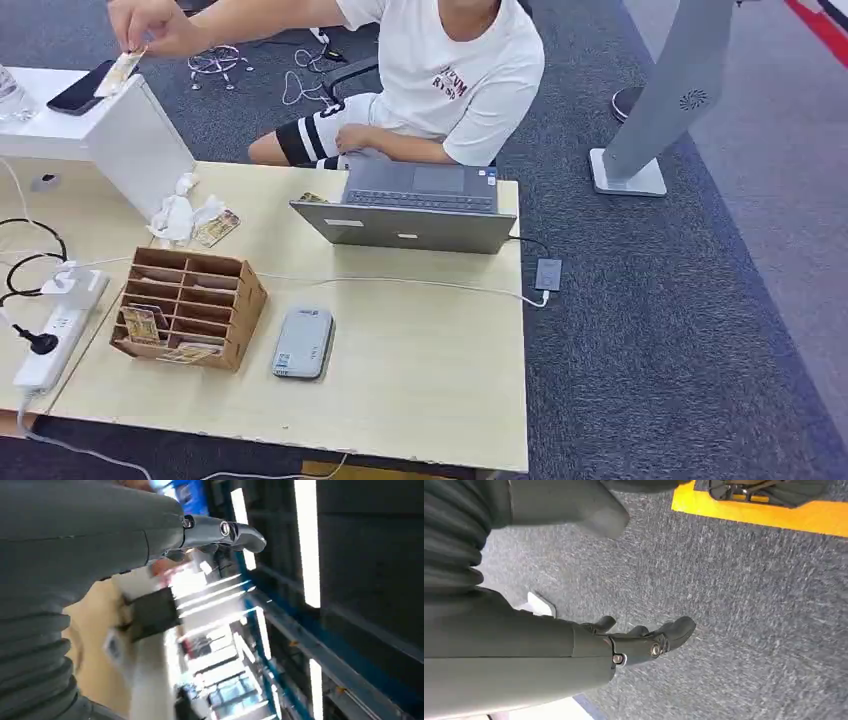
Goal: Pass the card to the sensor for recognition and then transmit it.
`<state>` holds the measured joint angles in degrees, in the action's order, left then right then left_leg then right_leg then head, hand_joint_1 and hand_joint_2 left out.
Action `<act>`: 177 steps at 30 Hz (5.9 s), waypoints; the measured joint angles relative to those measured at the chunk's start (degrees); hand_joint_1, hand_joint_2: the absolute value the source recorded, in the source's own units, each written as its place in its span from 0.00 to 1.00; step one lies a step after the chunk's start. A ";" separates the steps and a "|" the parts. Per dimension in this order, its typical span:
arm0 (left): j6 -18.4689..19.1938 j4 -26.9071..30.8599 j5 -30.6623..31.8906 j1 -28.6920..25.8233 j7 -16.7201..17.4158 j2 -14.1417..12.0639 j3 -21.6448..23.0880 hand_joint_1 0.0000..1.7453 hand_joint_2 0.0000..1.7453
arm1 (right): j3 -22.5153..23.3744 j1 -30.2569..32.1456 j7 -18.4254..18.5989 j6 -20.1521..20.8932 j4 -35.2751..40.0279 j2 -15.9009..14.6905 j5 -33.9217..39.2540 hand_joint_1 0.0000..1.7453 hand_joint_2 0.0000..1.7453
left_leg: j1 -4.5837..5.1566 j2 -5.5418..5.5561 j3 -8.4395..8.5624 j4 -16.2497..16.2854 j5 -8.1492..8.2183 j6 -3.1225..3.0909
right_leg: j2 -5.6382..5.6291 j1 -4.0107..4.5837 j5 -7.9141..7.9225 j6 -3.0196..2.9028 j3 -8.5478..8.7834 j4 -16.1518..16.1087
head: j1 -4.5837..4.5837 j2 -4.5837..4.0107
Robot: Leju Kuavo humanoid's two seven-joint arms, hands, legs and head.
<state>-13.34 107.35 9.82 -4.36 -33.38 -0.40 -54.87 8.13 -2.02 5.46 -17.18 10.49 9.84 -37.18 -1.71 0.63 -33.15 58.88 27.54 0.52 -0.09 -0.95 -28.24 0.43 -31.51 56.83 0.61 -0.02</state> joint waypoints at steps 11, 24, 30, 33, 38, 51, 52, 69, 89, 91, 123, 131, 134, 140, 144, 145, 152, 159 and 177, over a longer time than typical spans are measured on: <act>-14.53 1.78 31.94 -4.36 7.59 -15.25 29.01 0.00 1.00 | 0.00 -0.34 -0.17 0.90 0.02 -0.02 -1.97 0.00 1.00 | -0.04 -0.38 0.03 -0.03 -0.05 0.07 | -0.30 0.03 0.12 -0.07 0.00 0.07 | -0.11 0.02; -13.74 -7.61 60.00 7.37 24.16 -17.61 43.02 0.00 1.00 | -0.28 -1.32 1.05 1.55 0.13 -0.02 -3.30 0.00 1.00 | -0.01 -0.03 -0.07 0.01 -0.22 0.01 | 0.01 0.00 0.24 0.07 -0.11 0.01 | -0.11 0.02; -11.99 -22.97 66.00 22.61 33.26 -17.00 57.07 0.00 1.00 | -1.16 -1.60 2.30 2.04 0.13 -0.07 -5.36 0.00 1.00 | 0.00 -0.05 -0.14 0.04 -0.44 -0.02 | -0.06 0.00 0.50 0.07 -0.10 0.02 | -0.09 0.00; -11.34 -29.33 67.51 28.00 35.22 -15.90 62.27 0.00 1.00 | -1.55 -1.69 2.76 2.52 0.20 -0.11 -6.04 0.00 1.00 | 0.01 -0.11 -0.18 0.05 -0.44 -0.02 | -0.15 -0.02 0.55 0.11 -0.02 0.02 | -0.11 0.00; -11.69 -34.95 68.23 31.78 36.31 -14.53 66.48 0.00 1.00 | -1.68 -1.75 2.76 2.60 0.31 -0.13 -6.06 0.00 1.00 | 0.02 -0.32 -0.21 0.05 -0.42 -0.03 | -0.33 -0.03 0.55 0.12 -0.11 0.02 | -0.11 0.02; -12.82 -39.27 66.96 32.48 37.16 -14.05 67.73 0.00 1.00 | -2.34 -1.69 2.65 2.54 0.31 -0.42 -6.21 0.00 1.00 | 0.02 -0.39 -0.30 0.03 -0.42 -0.03 | -0.39 -0.02 0.55 0.12 -0.20 0.04 | -0.09 0.02; -12.89 -39.38 66.96 32.45 37.16 -14.05 67.73 0.00 1.00 | -2.36 -1.69 2.62 2.54 0.31 -0.42 -6.21 0.00 1.00 | 0.02 -0.39 -0.30 0.03 -0.42 -0.03 | -0.39 -0.02 0.55 0.12 -0.20 0.04 | -0.11 0.00; -14.40 -40.25 64.40 31.12 35.81 -14.36 67.70 1.00 1.00 | -2.56 -1.67 2.78 2.60 0.31 -0.44 -7.30 0.00 1.00 | 0.02 -0.38 -0.33 0.03 -0.42 -0.03 | -0.38 -0.02 0.54 0.13 -0.21 0.04 | -0.11 0.00; -14.99 -36.57 61.65 22.26 32.57 -14.53 67.70 1.00 1.00 | -3.80 -1.42 3.72 1.38 0.29 -0.33 -9.10 0.00 1.00 | 0.02 -0.38 -0.34 0.03 -0.39 -0.02 | -0.40 -0.02 0.52 0.12 -0.25 0.03 | -0.09 0.02; -14.36 -34.75 61.65 20.81 32.49 -14.27 67.70 1.00 1.00 | -3.80 -1.23 3.50 1.20 0.29 -0.33 -9.12 0.00 1.00 | 0.02 -0.38 -0.36 0.03 -0.38 -0.02 | -0.39 -0.03 0.52 0.12 -0.25 0.02 | -0.09 0.00; 4.23 -25.28 65.12 14.74 38.43 -13.13 77.28 1.00 1.00 | -3.78 -0.11 3.78 -0.52 0.24 -0.15 -9.25 0.00 1.00 | 0.02 -0.38 -0.36 0.03 -0.37 -0.03 | -0.39 -0.03 0.52 0.12 -0.26 0.02 | -0.11 0.02; 11.57 -27.82 63.59 14.51 39.59 -15.82 79.84 1.00 1.00 | -3.76 0.02 3.87 -0.81 0.24 0.00 -9.34 0.00 1.00 | 0.02 -0.39 -0.37 0.02 -0.37 -0.03 | -0.39 -0.02 0.52 0.12 -0.27 0.03 | -0.11 0.00; 13.01 -28.32 63.59 14.26 40.57 -16.54 80.64 1.00 1.00 | -3.74 0.03 3.91 -0.83 0.24 0.00 -9.34 0.00 1.00 | 0.02 -0.39 -0.37 0.02 -0.37 -0.03 | -0.39 -0.02 0.52 0.12 -0.27 0.03 | -0.09 0.00; 16.82 -29.48 61.84 13.61 42.21 -17.90 81.63 1.00 1.00 | -3.72 0.05 3.94 -0.89 0.24 0.00 -10.06 0.00 1.00 | 0.02 -0.39 -0.38 0.02 -0.37 -0.03 | -0.39 -0.02 0.52 0.12 -0.27 0.02 | -0.11 0.02; 17.71 -29.81 60.90 13.43 42.61 -18.51 82.13 1.00 1.00 | -3.72 0.04 4.00 -0.83 0.24 0.02 -10.30 0.00 1.00 | 0.02 -0.35 -0.38 0.02 -0.37 -0.04 | -0.36 -0.03 0.51 0.12 -0.23 0.02 | -0.11 0.00; 17.91 -29.85 60.73 13.43 42.83 -18.57 82.28 1.00 1.00 | -3.72 0.04 4.11 -0.74 0.24 0.02 -10.36 0.00 1.00 | 0.02 -0.35 -0.37 0.02 -0.37 -0.04 | -0.36 -0.03 0.51 0.12 -0.23 0.02 | -0.11 0.00; 17.43 -31.21 59.59 12.46 43.59 -18.22 82.89 1.00 1.00 | -3.69 0.03 4.18 -0.50 0.24 0.02 -11.24 0.00 1.00 | 0.03 -0.35 -0.24 0.00 -0.37 -0.04 | -0.32 -0.03 0.51 0.12 -0.06 0.02 | -0.11 0.00; 13.23 -32.45 59.11 11.44 43.11 -17.06 82.98 1.00 1.00 | -3.69 0.03 4.28 -0.41 0.24 0.11 -11.37 0.00 1.00 | 0.03 -0.31 -0.17 -0.02 -0.38 -0.05 | -0.24 -0.03 0.50 0.11 0.02 0.02 | -0.11 0.02; 2.50 -31.47 59.09 11.04 40.77 -11.49 80.69 1.00 1.00 | -2.88 0.08 3.54 -0.54 0.24 0.28 -11.00 0.00 1.00 | 0.04 -0.27 -0.30 0.00 -0.44 -0.13 | -0.25 -0.03 0.54 0.15 -0.13 0.02 | -0.11 0.02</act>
<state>-10.83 75.89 68.91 6.68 7.39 -11.89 25.81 5.25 -1.94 9.01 -17.73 10.73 10.12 -48.17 -1.67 0.35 -33.44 58.89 27.09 0.39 -0.34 -0.97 -27.71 0.58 -31.63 56.85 0.50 0.00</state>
